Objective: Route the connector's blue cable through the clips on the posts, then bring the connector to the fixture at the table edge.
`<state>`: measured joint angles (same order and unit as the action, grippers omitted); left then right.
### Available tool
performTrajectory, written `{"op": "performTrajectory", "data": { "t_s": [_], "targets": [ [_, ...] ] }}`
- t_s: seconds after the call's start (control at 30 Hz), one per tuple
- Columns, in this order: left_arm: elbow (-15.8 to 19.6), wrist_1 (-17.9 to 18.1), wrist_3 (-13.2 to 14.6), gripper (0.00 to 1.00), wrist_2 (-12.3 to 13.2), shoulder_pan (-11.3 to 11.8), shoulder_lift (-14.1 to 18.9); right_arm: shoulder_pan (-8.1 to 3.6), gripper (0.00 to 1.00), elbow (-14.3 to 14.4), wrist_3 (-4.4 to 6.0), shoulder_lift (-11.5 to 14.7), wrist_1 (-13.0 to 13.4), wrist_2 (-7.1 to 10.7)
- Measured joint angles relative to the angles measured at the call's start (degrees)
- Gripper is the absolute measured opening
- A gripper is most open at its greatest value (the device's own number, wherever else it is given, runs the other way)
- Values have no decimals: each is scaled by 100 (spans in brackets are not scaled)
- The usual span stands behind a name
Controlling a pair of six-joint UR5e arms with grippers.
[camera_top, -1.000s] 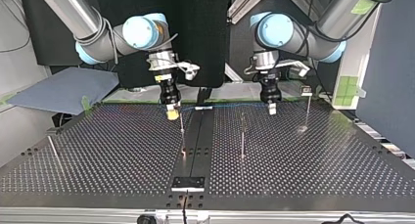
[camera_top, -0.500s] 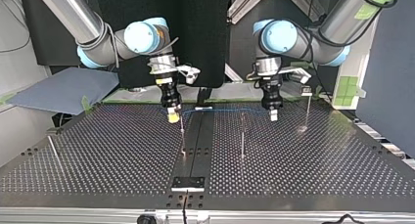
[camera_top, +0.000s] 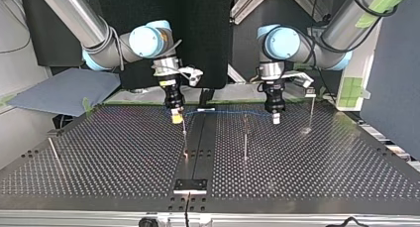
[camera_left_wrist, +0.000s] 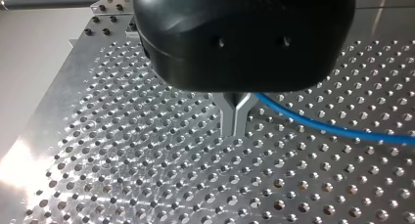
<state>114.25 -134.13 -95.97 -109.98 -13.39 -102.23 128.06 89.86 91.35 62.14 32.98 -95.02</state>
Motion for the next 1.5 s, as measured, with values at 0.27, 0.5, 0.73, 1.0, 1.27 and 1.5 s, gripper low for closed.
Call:
{"op": "performTrajectory", "data": {
  "t_s": [0.27, 0.5, 0.73, 1.0, 1.27, 1.5],
  "targets": [
    [-149, 13, -23, 0, 84, 53, -25, -88, 0, -3, 23, -12, 57, 34],
    [-291, -22, -36, 0, 157, 58, -184, -132, 0, -25, 25, -23, 67, 76],
    [-482, -55, -104, 0, 165, 80, -208, -184, 0, -41, 25, -36, 83, 91],
    [-670, -188, -156, 0, 217, 88, -421, -266, 0, -115, 43, -59, 95, 123],
    [-829, -181, -165, 0, 259, 153, -551, -334, 0, -207, 43, -159, 117, 151],
    [-935, -232, -167, 0, 274, 224, -624, -345, 0, -355, 36, -357, 131, 157]
  ]
}}
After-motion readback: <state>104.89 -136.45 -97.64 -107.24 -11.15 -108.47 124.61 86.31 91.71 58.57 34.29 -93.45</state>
